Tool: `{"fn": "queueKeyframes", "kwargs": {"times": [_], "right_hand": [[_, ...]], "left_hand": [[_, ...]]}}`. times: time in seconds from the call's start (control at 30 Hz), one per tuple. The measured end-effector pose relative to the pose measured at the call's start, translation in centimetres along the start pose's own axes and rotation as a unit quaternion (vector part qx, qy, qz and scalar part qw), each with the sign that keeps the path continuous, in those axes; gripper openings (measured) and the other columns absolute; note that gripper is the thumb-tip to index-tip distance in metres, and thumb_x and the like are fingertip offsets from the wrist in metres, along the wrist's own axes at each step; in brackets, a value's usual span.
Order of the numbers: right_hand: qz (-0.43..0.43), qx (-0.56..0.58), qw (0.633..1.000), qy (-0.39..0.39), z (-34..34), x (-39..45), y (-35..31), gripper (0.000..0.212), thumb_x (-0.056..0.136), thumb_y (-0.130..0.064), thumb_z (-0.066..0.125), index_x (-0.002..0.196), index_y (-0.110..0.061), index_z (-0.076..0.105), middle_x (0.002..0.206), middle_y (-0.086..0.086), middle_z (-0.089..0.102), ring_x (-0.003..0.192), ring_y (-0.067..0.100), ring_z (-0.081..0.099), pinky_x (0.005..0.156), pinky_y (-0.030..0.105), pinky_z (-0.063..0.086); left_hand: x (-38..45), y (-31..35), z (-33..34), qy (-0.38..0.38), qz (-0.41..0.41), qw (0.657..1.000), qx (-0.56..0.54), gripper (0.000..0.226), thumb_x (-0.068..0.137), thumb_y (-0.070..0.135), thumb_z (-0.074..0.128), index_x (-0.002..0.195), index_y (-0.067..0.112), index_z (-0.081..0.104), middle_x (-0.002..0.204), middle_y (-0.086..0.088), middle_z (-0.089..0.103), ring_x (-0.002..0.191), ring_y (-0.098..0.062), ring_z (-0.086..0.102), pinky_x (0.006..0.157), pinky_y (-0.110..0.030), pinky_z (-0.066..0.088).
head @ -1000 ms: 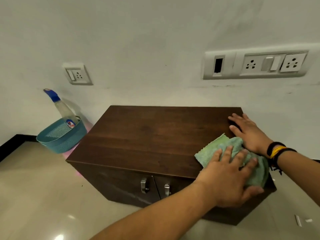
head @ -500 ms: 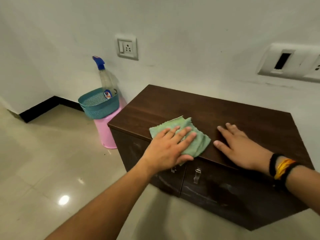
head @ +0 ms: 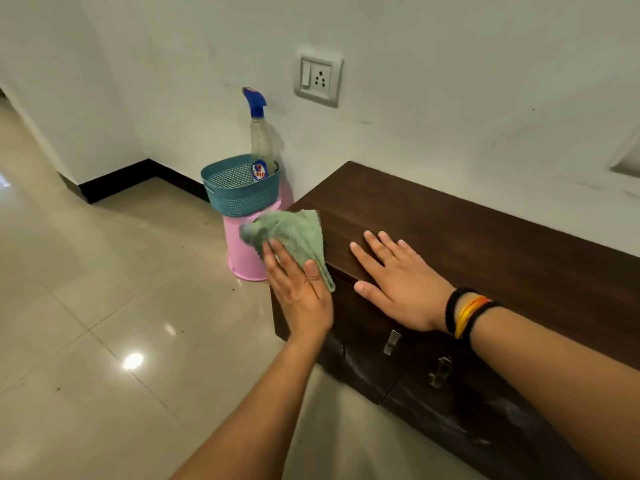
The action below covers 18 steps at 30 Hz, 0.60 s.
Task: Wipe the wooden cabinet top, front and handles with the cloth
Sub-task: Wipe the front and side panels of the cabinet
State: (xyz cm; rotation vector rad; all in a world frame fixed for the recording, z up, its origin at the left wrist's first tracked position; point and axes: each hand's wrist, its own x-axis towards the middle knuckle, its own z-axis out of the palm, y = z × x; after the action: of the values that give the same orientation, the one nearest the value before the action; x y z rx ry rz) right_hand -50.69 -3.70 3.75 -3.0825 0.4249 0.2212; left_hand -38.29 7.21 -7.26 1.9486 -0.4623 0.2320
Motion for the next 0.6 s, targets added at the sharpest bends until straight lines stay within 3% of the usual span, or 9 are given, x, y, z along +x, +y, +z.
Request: {"fn": "queueKeyframes", "kwargs": {"times": [0.1, 0.17, 0.27, 0.37, 0.47, 0.53, 0.6], "right_hand": [[-0.015, 0.001, 1.000, 0.016, 0.2, 1.2, -0.1, 0.074, 0.097, -0.069, 0.017, 0.158, -0.034, -0.007, 0.168, 0.003, -0.010, 0.154, 0.020, -0.011, 0.125, 0.042, -0.002], [-0.021, -0.004, 1.000, 0.009, 0.5, 1.4, 0.2, 0.076, 0.095, -0.070, 0.020, 0.157, -0.037, -0.008, 0.167, 0.000, -0.012, 0.153, 0.017, -0.013, 0.125, 0.040, -0.003], [-0.024, 0.002, 1.000, 0.016, 0.6, 1.4, 0.6, 0.075, 0.095, -0.070, 0.021, 0.157, -0.039, -0.008, 0.167, -0.002, -0.012, 0.153, 0.015, -0.014, 0.124, 0.037, -0.004], [-0.030, 0.006, 0.999, 0.018, 0.4, 2.1, 0.7, 0.076, 0.092, -0.073, 0.017, 0.157, -0.040, -0.007, 0.168, -0.003, -0.010, 0.153, 0.015, -0.012, 0.125, 0.039, -0.002], [-0.033, 0.010, 0.999, 0.005, 0.8, 2.1, 0.6, 0.078, 0.089, -0.075, 0.012, 0.157, -0.041, -0.006, 0.168, -0.003, -0.009, 0.153, 0.014, -0.012, 0.124, 0.039, -0.002], [-0.030, 0.018, 0.999, -0.001, 0.9, 1.6, 0.7, 0.078, 0.089, -0.075, 0.012, 0.156, -0.042, -0.007, 0.168, -0.005, -0.010, 0.153, 0.013, -0.012, 0.124, 0.037, -0.004], [-0.021, 0.018, 1.000, 0.015, 0.6, 1.6, 0.8, 0.077, 0.090, -0.075, 0.015, 0.156, -0.042, -0.007, 0.168, -0.005, -0.010, 0.153, 0.013, -0.012, 0.124, 0.037, -0.003]], "left_hand": [[-3.4, -0.5, 1.2, 0.019, -0.098, 0.991, -0.088, 0.064, 0.102, 0.045, 0.030, 0.154, 0.010, 0.022, 0.156, -0.021, 0.026, 0.141, -0.036, 0.029, 0.119, -0.055, 0.027], [-3.9, -0.7, 1.4, 0.035, -0.072, 0.988, -0.129, 0.060, 0.099, 0.039, 0.040, 0.151, 0.016, 0.022, 0.155, -0.017, 0.028, 0.142, -0.032, 0.030, 0.117, -0.056, 0.030], [0.6, 1.3, 1.9, 0.104, -0.006, 0.978, -0.178, 0.069, 0.097, 0.029, 0.040, 0.157, 0.005, 0.014, 0.165, -0.016, 0.015, 0.153, -0.022, 0.012, 0.125, -0.038, 0.011], [4.2, -0.4, 3.3, 0.159, -0.073, 0.966, -0.191, 0.060, 0.106, 0.026, 0.026, 0.160, 0.007, 0.008, 0.168, -0.006, 0.005, 0.154, -0.011, 0.001, 0.126, -0.032, 0.003], [-2.2, -3.7, 5.5, 0.093, -0.214, 0.947, -0.221, 0.056, 0.109, 0.026, 0.022, 0.161, 0.015, 0.003, 0.170, -0.004, -0.001, 0.151, -0.004, -0.001, 0.127, -0.042, 0.007], [-6.2, -2.1, 5.6, 0.029, -0.182, 0.961, -0.204, 0.060, 0.106, 0.040, 0.017, 0.160, 0.027, -0.006, 0.169, 0.006, -0.010, 0.154, -0.011, -0.007, 0.127, -0.043, 0.001], [-3.9, -0.8, 5.1, 0.039, -0.094, 0.979, -0.176, 0.058, 0.105, 0.044, 0.013, 0.158, 0.036, -0.007, 0.168, 0.013, -0.014, 0.153, -0.010, -0.014, 0.124, -0.037, -0.006]]}}
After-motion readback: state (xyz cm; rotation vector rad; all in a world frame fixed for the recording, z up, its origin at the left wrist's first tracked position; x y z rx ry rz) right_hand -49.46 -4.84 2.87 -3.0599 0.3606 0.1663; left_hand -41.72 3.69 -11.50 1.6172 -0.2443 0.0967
